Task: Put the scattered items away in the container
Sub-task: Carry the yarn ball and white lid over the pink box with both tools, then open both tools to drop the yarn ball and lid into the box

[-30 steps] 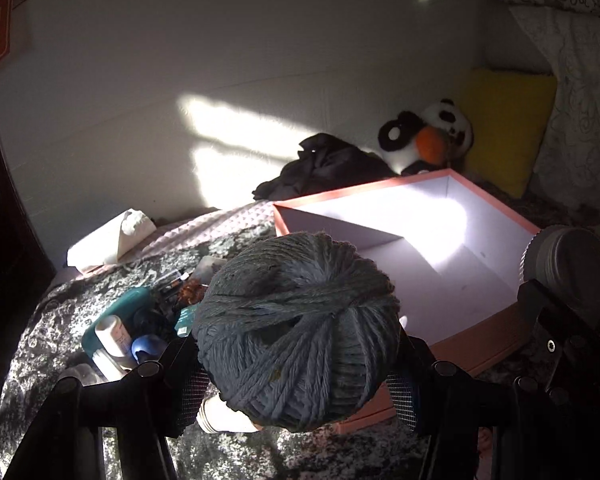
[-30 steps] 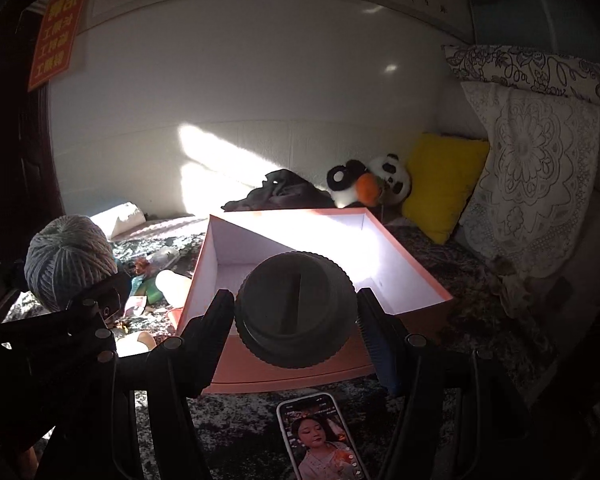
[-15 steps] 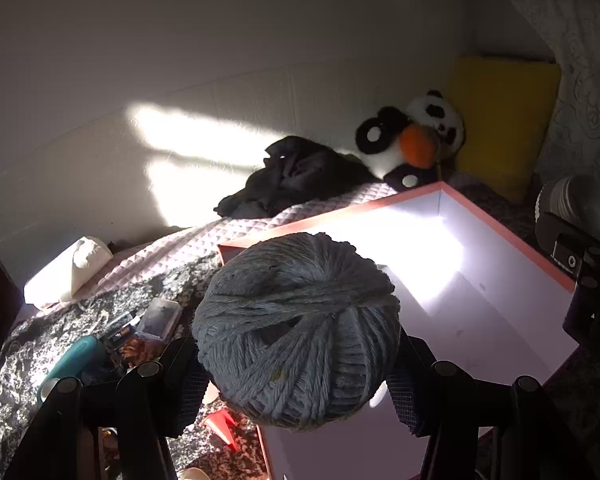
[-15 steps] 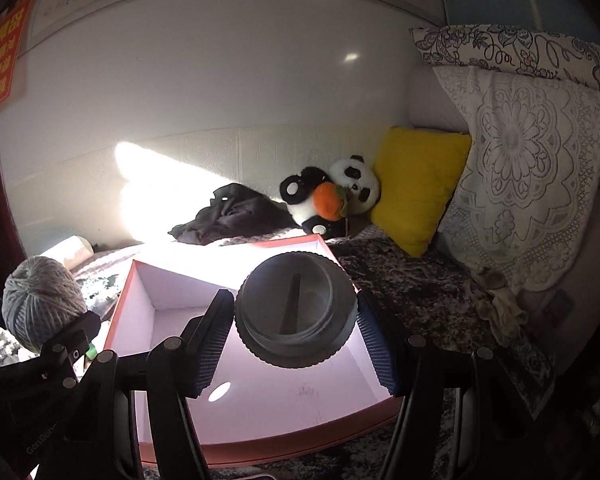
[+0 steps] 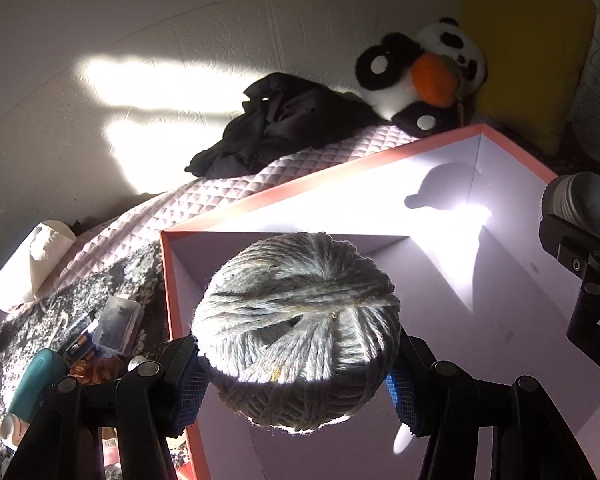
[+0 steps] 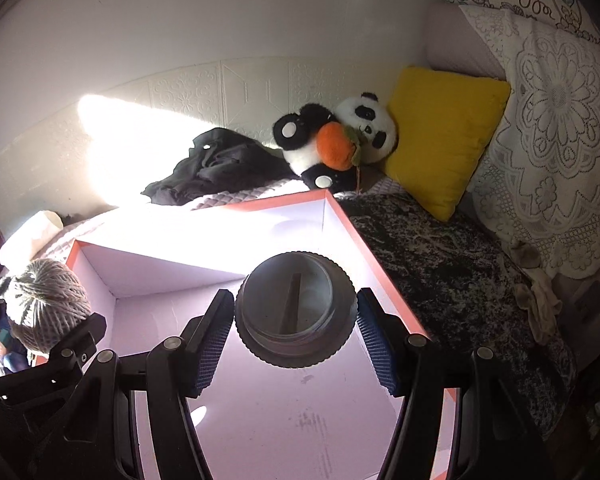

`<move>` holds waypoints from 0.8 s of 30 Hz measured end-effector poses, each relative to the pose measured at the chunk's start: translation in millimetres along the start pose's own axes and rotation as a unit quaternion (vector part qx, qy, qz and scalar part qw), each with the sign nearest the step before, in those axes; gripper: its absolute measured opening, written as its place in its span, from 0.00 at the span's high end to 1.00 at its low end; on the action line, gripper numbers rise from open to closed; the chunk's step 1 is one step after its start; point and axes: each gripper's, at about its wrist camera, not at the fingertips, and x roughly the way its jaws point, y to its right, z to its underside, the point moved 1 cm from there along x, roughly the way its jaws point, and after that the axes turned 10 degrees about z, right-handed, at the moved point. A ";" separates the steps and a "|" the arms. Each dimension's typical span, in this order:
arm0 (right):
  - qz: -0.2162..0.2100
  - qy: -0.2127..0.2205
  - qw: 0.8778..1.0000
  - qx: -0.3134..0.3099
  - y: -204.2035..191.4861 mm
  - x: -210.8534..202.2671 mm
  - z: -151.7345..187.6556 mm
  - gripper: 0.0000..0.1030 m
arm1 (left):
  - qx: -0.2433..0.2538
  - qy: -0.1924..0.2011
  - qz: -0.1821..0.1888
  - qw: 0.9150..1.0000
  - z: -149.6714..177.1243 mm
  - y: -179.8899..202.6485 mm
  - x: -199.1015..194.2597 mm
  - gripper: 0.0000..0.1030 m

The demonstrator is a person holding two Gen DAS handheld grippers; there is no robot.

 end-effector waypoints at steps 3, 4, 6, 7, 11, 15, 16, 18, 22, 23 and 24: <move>-0.019 -0.010 1.000 0.002 -2.9 15.0 2.2 0.36 | -0.019 -0.019 0.018 0.999 -2.0 -7.1 9.6 0.38; -0.031 -0.014 0.999 0.008 -2.0 17.9 2.2 0.36 | -0.021 -0.023 0.017 0.999 -2.6 -8.5 11.8 0.38; -0.054 -0.014 0.998 0.021 1.9 21.4 0.7 0.36 | -0.023 -0.032 0.013 0.999 -3.6 -10.5 16.2 0.38; -0.055 -0.017 0.998 0.023 2.2 23.5 0.4 0.36 | -0.024 -0.037 0.012 0.999 -4.0 -11.4 18.4 0.38; -0.054 -0.030 0.998 0.026 0.1 30.8 -0.6 0.36 | -0.027 -0.053 0.011 0.998 -5.4 -11.9 24.7 0.37; -0.046 -0.037 0.998 0.027 -2.1 34.1 -0.9 0.36 | -0.030 -0.066 0.011 0.997 -6.6 -12.2 29.8 0.37; -0.046 -0.038 0.998 0.026 -2.1 33.6 -0.7 0.36 | -0.032 -0.068 0.009 0.997 -7.1 -12.4 30.5 0.37; -0.048 -0.039 0.998 0.025 -2.2 32.7 -0.3 0.35 | -0.031 -0.073 0.005 0.997 -7.1 -12.0 32.5 0.36; -0.051 -0.041 0.998 0.022 -2.2 30.7 0.6 0.18 | -0.018 -0.078 -0.002 0.997 -6.1 -5.6 33.9 0.27; -0.050 -0.039 0.998 0.021 -2.4 29.2 0.8 0.16 | -0.013 -0.074 -0.007 0.997 -6.3 -3.8 31.8 0.25; -0.049 -0.037 0.998 0.020 -2.6 27.5 0.9 0.16 | -0.010 -0.069 -0.013 0.997 -6.6 -2.4 29.4 0.22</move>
